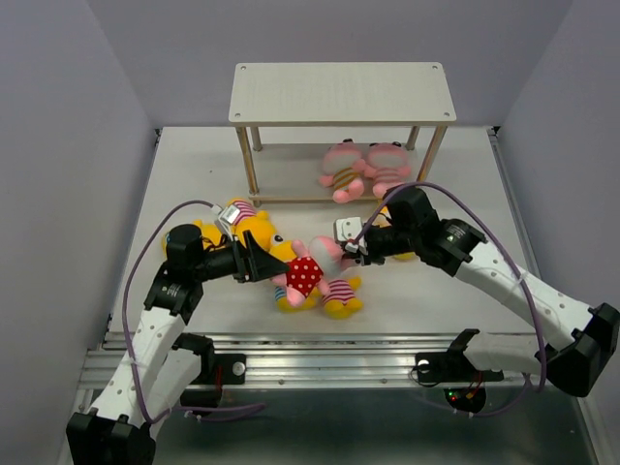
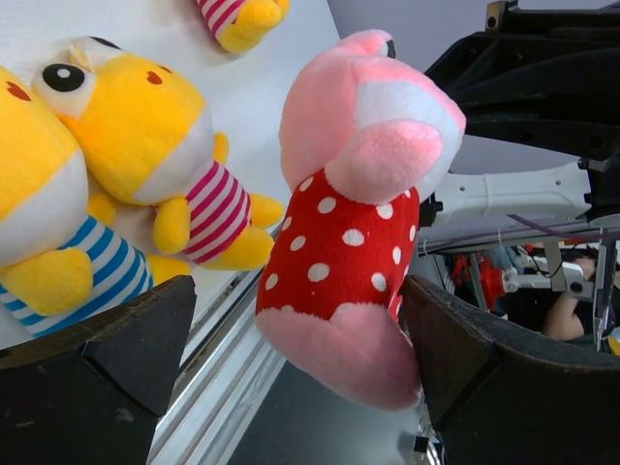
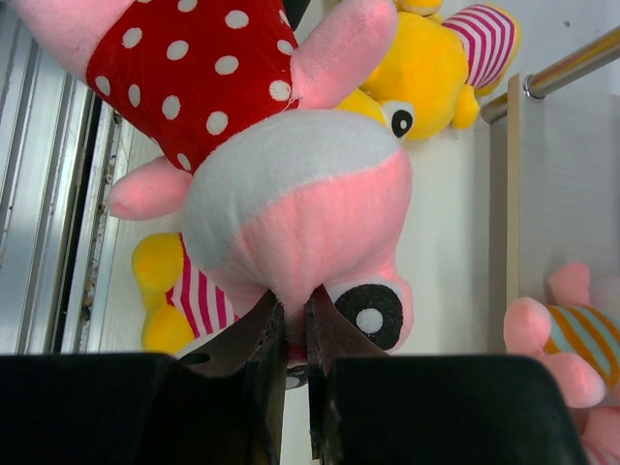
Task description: Place and organize the stuffed toys onto the shelf
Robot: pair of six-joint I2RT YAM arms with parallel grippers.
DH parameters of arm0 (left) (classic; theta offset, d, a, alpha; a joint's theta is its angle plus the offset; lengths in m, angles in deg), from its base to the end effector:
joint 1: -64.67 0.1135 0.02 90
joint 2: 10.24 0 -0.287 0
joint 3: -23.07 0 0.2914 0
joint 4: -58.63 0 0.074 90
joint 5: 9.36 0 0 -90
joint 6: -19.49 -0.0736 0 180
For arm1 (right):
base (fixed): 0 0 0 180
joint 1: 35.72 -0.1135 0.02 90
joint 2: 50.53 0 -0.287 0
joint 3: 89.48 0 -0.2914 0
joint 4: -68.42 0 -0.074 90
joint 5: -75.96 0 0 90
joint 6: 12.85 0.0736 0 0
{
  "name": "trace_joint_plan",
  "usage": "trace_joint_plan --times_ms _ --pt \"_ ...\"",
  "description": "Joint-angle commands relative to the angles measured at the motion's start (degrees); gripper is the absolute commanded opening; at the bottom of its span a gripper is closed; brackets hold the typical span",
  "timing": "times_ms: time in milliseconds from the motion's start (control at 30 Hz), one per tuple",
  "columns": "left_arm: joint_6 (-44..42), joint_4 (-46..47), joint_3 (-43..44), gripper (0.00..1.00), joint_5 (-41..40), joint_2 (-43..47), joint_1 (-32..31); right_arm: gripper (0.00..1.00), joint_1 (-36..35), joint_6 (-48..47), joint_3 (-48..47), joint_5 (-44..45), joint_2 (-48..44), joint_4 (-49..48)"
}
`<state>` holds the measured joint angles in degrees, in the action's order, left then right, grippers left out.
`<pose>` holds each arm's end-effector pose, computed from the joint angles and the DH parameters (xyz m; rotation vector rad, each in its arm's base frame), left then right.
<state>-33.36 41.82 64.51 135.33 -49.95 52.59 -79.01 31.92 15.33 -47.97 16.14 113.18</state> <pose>0.1859 -0.1012 0.2753 0.3116 1.9500 -1.4490 0.1927 0.2380 0.3404 -1.7160 1.2908 0.6291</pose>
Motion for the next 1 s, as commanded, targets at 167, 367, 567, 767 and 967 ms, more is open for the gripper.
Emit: trace_joint_plan --times_ms 167,367,567,767,967 --pt "0.0 3.8 -2.1 0.95 6.3 1.1 -2.6 0.01 -0.9 -1.6 -5.4 0.9 2.8 0.2" --pt "-0.5 3.8 -2.4 0.66 7.6 1.5 -3.3 0.01 -0.9 -2.2 -6.9 1.2 2.8 0.9" --pt "-0.8 4.3 -1.8 0.31 6.1 1.1 -3.5 0.01 -0.9 -4.1 -7.9 -1.2 4.4 3.1" --pt "0.4 6.0 -2.7 0.00 3.4 1.9 -3.7 0.49 -0.9 2.8 -7.6 3.5 6.2 -3.1" --pt "4.9 9.8 -3.3 0.00 -8.3 4.2 -3.8 1.00 -0.9 16.3 -7.4 19.7 7.0 -11.2"
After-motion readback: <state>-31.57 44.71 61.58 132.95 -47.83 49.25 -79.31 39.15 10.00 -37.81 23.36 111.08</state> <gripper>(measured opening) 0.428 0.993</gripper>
